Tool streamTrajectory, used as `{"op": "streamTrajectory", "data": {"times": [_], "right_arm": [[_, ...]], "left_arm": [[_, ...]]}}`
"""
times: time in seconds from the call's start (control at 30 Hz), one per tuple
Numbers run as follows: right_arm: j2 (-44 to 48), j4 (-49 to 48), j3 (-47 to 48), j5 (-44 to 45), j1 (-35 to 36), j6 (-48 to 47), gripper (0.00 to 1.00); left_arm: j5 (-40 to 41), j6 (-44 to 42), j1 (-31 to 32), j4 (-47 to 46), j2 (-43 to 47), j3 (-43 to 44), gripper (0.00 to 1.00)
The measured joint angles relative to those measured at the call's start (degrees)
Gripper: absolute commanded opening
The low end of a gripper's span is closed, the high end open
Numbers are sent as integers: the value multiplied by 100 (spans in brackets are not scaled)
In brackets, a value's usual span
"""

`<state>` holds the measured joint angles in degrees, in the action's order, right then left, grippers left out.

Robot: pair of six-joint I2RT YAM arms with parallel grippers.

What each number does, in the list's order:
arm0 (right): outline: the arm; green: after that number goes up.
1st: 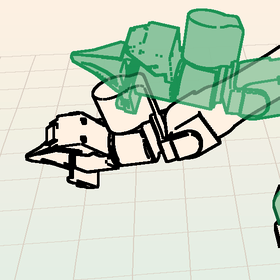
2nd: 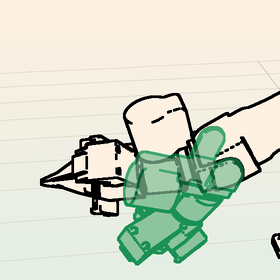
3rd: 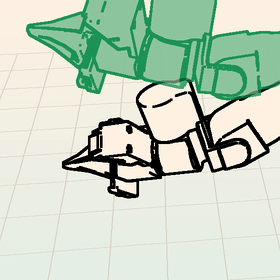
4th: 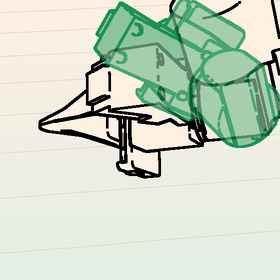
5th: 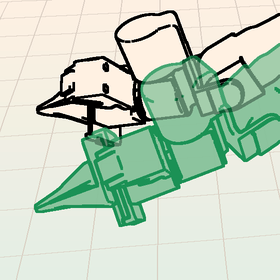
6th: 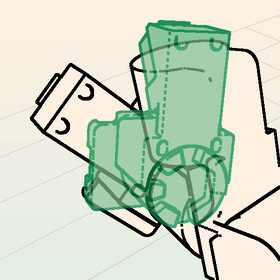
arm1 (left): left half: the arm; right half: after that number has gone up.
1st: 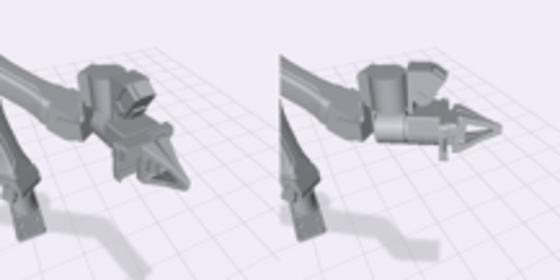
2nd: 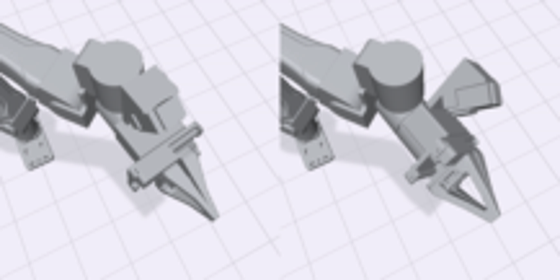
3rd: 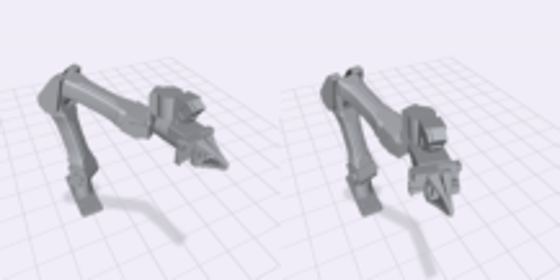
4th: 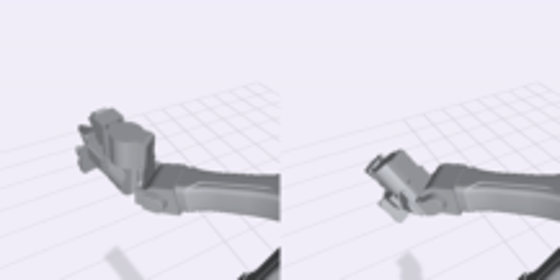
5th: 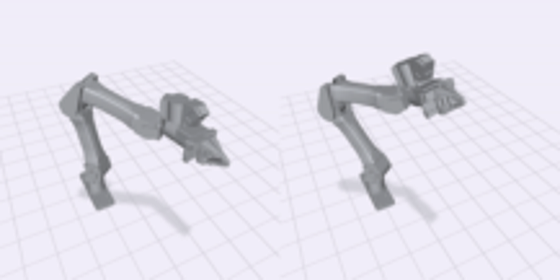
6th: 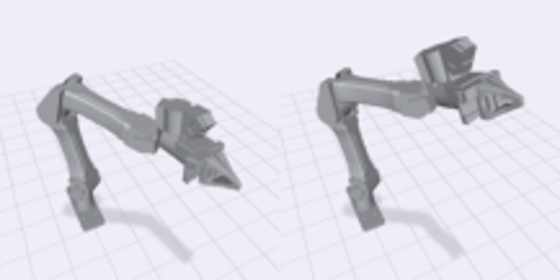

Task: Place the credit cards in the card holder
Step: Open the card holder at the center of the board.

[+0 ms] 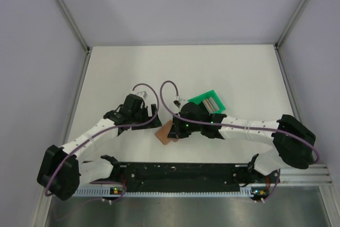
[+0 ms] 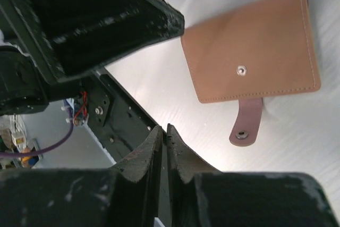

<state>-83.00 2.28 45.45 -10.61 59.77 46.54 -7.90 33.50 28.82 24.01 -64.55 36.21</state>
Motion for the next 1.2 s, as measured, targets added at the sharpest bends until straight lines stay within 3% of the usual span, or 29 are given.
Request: {"op": "streamTrajectory", "data": {"times": [0.4,0.87,1.07,1.2], "right_arm": [[-822,258,323,258,-247,-57,6],[-890,227,-269,142,-251,0,6],[-946,188,-269,103,-286,76,6],[-953,186,-280,66,-332,142,6]], "left_arm": [[-20,0,0,-7,-173,0,89],[-439,-42,0,-466,-710,0,83],[-699,-63,0,-826,-1117,-42,71],[-944,-39,0,-1025,-1231,-205,70]]}}
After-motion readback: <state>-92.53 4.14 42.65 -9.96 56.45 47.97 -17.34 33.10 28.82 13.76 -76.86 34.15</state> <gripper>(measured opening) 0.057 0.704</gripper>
